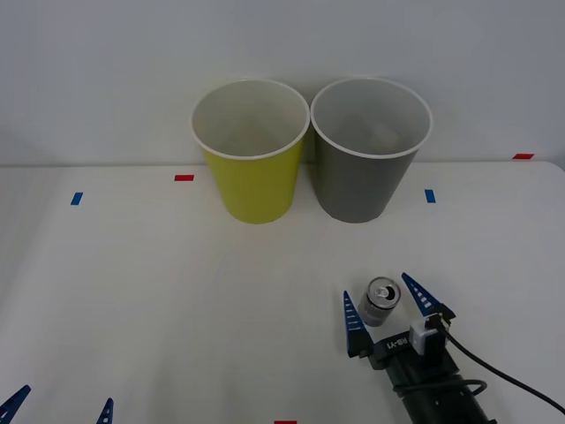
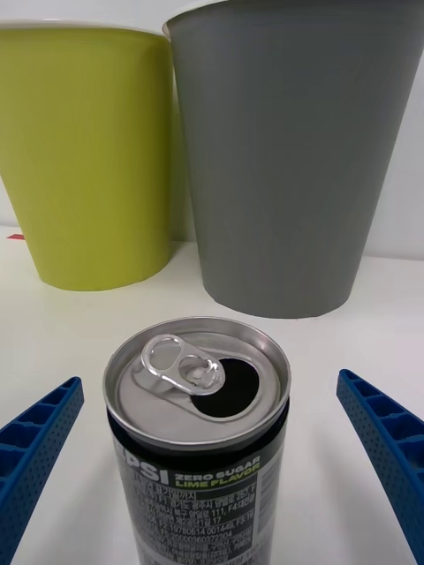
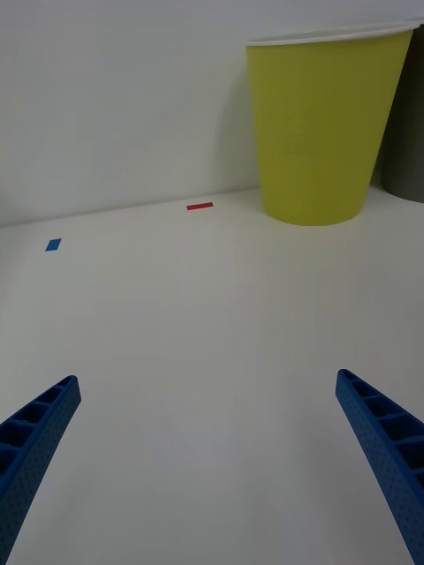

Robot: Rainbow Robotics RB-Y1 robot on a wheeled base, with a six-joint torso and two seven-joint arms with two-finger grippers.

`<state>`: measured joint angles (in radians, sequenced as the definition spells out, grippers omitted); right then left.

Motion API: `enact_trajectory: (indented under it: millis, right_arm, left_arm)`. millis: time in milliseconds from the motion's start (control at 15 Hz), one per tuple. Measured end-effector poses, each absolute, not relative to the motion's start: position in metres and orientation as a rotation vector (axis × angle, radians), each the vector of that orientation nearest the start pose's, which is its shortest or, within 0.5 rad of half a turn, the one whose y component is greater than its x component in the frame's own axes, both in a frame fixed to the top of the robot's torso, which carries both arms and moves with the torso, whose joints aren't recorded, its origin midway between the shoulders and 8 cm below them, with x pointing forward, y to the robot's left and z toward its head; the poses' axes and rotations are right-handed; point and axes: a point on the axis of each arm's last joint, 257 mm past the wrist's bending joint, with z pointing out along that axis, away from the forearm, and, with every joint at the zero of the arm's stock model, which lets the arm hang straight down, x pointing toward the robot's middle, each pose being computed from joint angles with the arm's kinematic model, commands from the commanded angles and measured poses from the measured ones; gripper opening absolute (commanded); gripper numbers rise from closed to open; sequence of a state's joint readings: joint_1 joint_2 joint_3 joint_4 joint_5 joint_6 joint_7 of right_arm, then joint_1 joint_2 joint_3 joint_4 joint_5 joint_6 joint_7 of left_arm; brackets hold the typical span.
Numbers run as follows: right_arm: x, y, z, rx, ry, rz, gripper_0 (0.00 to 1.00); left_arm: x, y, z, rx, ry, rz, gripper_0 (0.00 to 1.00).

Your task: Put cans in the gray bin and PET bottles in the light green bin.

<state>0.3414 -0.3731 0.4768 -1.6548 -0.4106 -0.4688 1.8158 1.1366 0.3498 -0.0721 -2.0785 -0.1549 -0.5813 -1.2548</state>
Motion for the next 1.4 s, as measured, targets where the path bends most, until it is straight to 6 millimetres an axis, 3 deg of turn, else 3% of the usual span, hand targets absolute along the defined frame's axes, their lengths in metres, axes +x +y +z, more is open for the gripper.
enact_trajectory:
  millis: [67,133,200,267,333,533,1067,1267,1400]
  right_arm:
    - [0.391,-0.151,-0.279,-0.250,1.475,0.200,1.00]
    - [0.391,-0.151,-0.279,-0.250,1.475,0.199,0.88]
    - [0.392,-0.151,-0.279,-0.251,1.475,0.198,0.47]
    - [0.392,-0.152,-0.278,-0.252,1.474,0.196,0.24]
    - [0.392,-0.152,-0.278,-0.254,1.474,0.194,0.15]
    - [0.392,-0.153,-0.279,-0.248,1.477,0.195,0.07]
    - [0.391,-0.157,-0.279,-0.240,1.481,0.194,0.03]
    - [0.395,-0.155,-0.265,-0.250,1.485,0.212,0.03]
    - [0.400,-0.151,-0.240,-0.249,1.492,0.250,0.02]
  left_arm:
    - [0.206,0.286,-0.248,0.156,1.648,-0.003,1.00]
    - [0.206,0.286,-0.248,0.156,1.648,-0.003,1.00]
    - [0.206,0.286,-0.248,0.156,1.648,-0.003,1.00]
    - [0.206,0.286,-0.248,0.156,1.648,-0.003,1.00]
    - [0.206,0.286,-0.248,0.156,1.648,-0.003,1.00]
    - [0.206,0.286,-0.248,0.156,1.648,-0.003,1.00]
    - [0.206,0.286,-0.248,0.156,1.648,-0.003,1.00]
    - [0.206,0.286,-0.248,0.156,1.648,-0.003,1.00]
    - [0.206,0.286,-0.248,0.156,1.648,-0.003,1.00]
